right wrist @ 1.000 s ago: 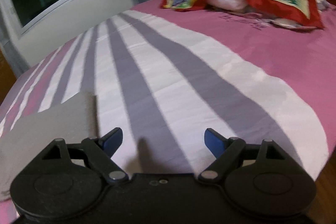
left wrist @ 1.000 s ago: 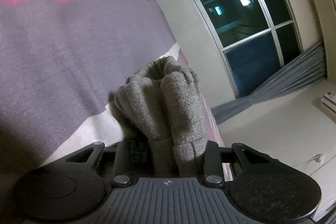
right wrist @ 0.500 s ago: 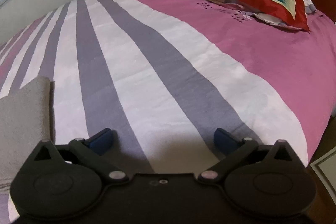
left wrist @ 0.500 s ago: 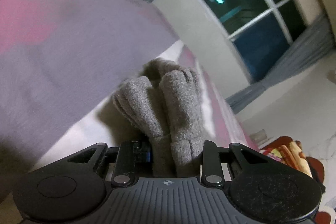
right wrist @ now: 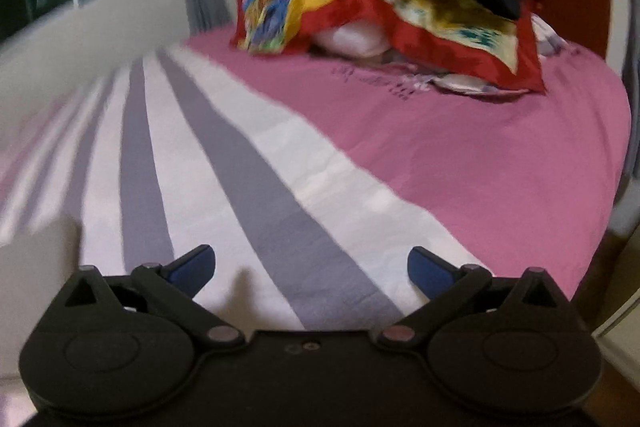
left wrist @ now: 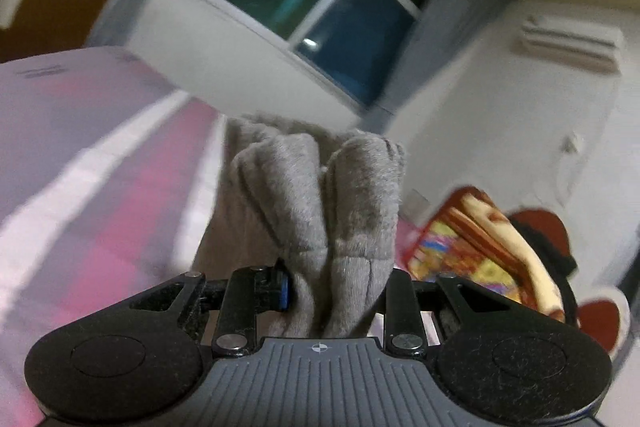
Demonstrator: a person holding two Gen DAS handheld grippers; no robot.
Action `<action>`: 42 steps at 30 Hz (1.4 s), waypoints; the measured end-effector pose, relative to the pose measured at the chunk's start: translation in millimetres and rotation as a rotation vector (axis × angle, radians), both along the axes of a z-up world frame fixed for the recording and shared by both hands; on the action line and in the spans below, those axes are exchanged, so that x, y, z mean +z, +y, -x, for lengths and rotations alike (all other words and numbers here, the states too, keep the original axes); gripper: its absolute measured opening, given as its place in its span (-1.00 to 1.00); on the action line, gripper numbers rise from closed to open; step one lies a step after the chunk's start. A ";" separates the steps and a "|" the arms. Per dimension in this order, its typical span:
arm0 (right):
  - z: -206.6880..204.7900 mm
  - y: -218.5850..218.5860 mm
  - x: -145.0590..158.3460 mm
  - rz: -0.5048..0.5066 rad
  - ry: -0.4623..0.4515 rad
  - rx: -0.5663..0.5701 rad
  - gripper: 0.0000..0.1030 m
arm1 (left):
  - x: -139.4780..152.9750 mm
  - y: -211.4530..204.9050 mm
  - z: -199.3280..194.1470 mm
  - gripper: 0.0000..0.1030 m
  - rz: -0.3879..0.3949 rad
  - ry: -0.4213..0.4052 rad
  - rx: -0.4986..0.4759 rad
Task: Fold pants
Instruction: 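Lift the cuffs with the left gripper and fold them over the pants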
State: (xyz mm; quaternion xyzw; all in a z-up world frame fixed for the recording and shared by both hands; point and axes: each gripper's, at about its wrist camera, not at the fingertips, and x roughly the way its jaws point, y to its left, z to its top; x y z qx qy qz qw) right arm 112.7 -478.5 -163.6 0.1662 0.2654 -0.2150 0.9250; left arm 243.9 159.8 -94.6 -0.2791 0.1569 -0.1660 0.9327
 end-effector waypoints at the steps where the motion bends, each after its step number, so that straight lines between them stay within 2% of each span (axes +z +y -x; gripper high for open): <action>1: 1.2 -1.1 0.0 -0.005 0.007 -0.004 1.00 | 3.4 -20.0 -6.5 -0.48 -0.017 -0.004 -0.032; 4: -0.5 -1.9 0.8 0.019 0.033 -0.036 1.00 | 7.6 -73.0 -20.6 -0.50 -0.088 -0.003 -0.110; 8: 2.6 -1.8 0.9 0.060 0.030 -0.100 1.00 | -0.6 -142.0 -25.7 -0.51 -0.194 0.030 -0.198; 14: 5.8 -16.0 -3.7 -0.001 0.027 -0.104 1.00 | -22.2 -222.9 -35.1 -0.52 -0.335 0.074 -0.322; 16: 5.5 -22.1 -7.2 -0.042 0.036 -0.121 1.00 | -31.2 -248.0 -35.1 -0.52 -0.409 0.094 -0.353; 22: 9.0 -38.7 -17.7 -0.159 0.042 -0.157 1.00 | -56.1 -314.6 -36.2 -0.48 -0.719 0.155 -0.405; 24: 10.7 -42.0 -19.8 -0.177 0.036 -0.165 1.00 | -63.3 -337.8 -29.8 -0.17 -0.817 0.138 -0.442; 25: 11.3 -43.1 -20.7 -0.183 0.035 -0.169 1.00 | -63.4 -345.5 -26.0 0.37 -0.827 0.120 -0.470; 26: 11.6 -43.9 -21.7 -0.189 0.034 -0.173 1.00 | -64.5 -348.2 -22.4 0.81 -0.792 0.115 -0.502; 27: 11.0 -45.1 -22.0 -0.192 0.034 -0.174 1.00 | -62.1 -346.8 -19.2 0.88 -0.739 0.113 -0.523; 29: 10.9 -45.7 -22.6 -0.195 0.037 -0.172 1.00 | -54.8 -343.4 -13.0 0.89 -0.683 0.096 -0.504; 31: 11.5 -46.1 -22.0 -0.198 0.035 -0.165 1.00 | -44.1 -327.0 -5.5 0.89 -0.646 0.078 -0.419; 34: 16.0 -49.4 -21.7 -0.225 0.000 -0.140 1.00 | -33.8 -276.4 8.5 0.89 -0.522 0.093 -0.265; 36: 21.0 -51.6 -20.3 -0.245 -0.047 -0.106 1.00 | -32.9 -228.8 30.0 0.89 -0.477 0.091 -0.129; 38: 23.2 -50.8 -17.6 -0.246 -0.065 -0.076 0.98 | -40.2 -185.6 51.2 0.89 -0.455 0.110 -0.007; 40: 28.0 -43.1 -10.0 -0.230 -0.109 -0.005 0.75 | -54.0 -144.2 74.3 0.89 -0.431 0.155 0.088; 42: 33.6 -27.2 0.2 -0.209 -0.172 0.080 0.69 | -66.7 -113.5 91.7 0.89 -0.434 0.197 0.127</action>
